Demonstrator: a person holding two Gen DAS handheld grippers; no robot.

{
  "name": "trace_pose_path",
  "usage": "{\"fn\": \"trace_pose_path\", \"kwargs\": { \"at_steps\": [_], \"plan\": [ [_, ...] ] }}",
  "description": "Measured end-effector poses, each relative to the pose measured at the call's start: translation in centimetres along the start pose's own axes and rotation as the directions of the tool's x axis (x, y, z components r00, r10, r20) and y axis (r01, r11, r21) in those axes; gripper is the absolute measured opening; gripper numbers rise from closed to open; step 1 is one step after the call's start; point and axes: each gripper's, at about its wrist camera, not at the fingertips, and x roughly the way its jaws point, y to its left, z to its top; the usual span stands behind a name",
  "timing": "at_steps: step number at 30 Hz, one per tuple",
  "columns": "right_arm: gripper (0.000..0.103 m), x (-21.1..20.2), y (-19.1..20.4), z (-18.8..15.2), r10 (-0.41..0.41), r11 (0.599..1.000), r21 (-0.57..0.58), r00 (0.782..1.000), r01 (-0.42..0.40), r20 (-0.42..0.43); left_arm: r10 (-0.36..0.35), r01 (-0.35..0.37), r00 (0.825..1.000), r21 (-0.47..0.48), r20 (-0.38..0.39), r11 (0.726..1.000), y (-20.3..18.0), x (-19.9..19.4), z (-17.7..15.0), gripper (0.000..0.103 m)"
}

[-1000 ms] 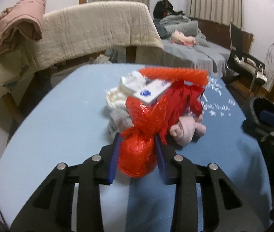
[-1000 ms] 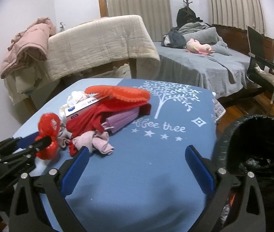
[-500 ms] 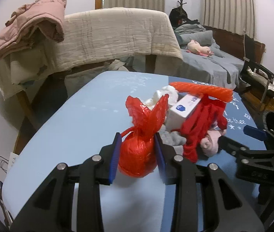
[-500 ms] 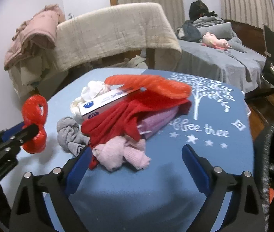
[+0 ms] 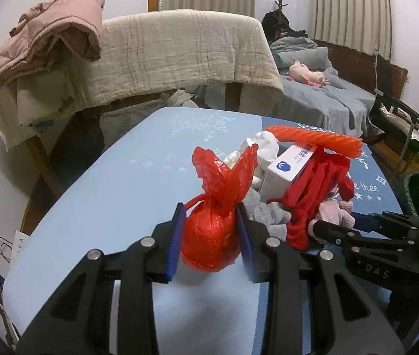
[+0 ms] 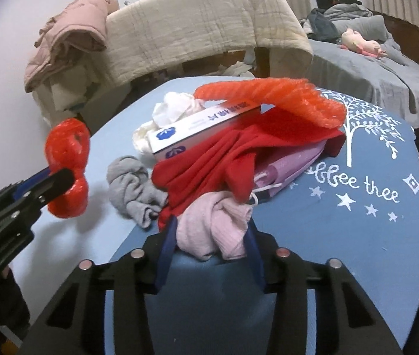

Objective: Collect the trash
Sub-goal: 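Grasp the pink sock with the right tool, then drop the pink sock into the bin while the left tool drops the red mesh bag in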

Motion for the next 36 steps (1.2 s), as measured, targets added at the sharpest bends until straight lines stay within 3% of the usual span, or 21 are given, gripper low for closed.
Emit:
{"fn": "trace_pose_path", "kwargs": {
  "at_steps": [22, 30, 36],
  "plan": [
    [0.044, -9.6, -4.0, -2.3, -0.094, 0.995, 0.055, 0.990, 0.089, 0.106, -0.091, 0.090, 0.996, 0.068, 0.015, 0.994, -6.0, -1.9, 0.6, 0.033],
    [0.044, -14.2, -7.7, -2.5, -0.184, 0.979, 0.119, 0.968, 0.165, 0.171, -0.168, 0.164, 0.985, 0.111, 0.026, 0.980, -10.2, -2.5, 1.1, 0.033],
    [0.044, -17.6, -11.4, -3.5, -0.278, 0.951, 0.193, 0.939, 0.240, 0.202, -0.261, 0.253, 0.965, 0.160, 0.031, 0.954, -14.9, -3.3, 1.5, 0.033]
  ]
}}
